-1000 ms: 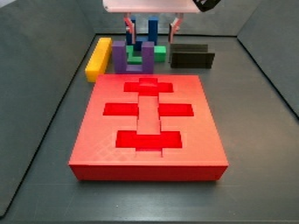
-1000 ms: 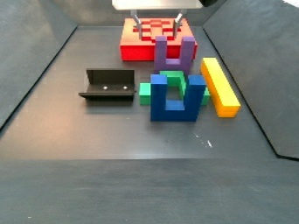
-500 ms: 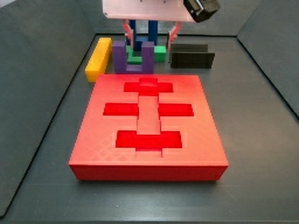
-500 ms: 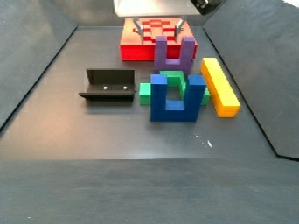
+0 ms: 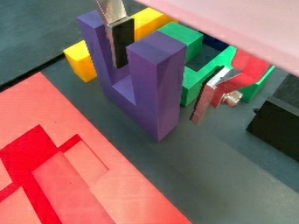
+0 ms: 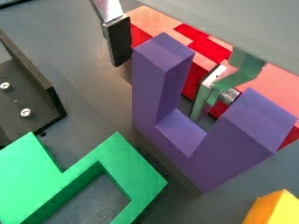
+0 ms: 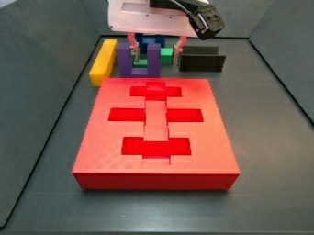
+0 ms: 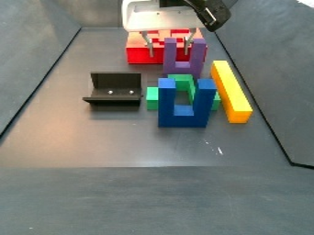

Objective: Pick up the purple object. Move up. Move to above the board. Insert the purple object.
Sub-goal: Pick up the purple object.

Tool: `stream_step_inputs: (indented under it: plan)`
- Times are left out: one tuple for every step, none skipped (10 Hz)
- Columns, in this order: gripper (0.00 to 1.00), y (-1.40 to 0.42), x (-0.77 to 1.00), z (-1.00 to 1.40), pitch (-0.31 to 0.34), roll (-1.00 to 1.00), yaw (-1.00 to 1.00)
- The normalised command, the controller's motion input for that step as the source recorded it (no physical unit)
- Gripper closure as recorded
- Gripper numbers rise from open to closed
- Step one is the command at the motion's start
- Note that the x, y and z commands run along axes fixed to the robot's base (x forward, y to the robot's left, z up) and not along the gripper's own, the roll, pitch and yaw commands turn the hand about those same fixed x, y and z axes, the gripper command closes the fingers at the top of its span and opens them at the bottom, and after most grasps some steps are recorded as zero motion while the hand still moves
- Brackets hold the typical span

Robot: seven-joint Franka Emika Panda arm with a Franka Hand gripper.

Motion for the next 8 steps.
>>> stream_step_inputs:
  plan:
    - [0.00, 0.00, 0.00, 0.00, 0.000, 0.00, 0.00]
    - [1.00, 0.00, 0.00, 0.00, 0.000, 0.00, 0.00]
    - [1.00, 0.00, 0.00, 0.00, 0.000, 0.00, 0.00]
    - [1.00, 0.00, 0.00, 0.00, 0.000, 0.00, 0.00]
    - [1.00, 0.00, 0.00, 0.00, 0.000, 0.00, 0.00]
    - [1.00, 0.00, 0.00, 0.00, 0.000, 0.00, 0.00]
    - [1.00, 0.00, 0.00, 0.00, 0.000, 0.00, 0.00]
    - [1.00, 0.00, 0.00, 0.00, 0.000, 0.00, 0.00]
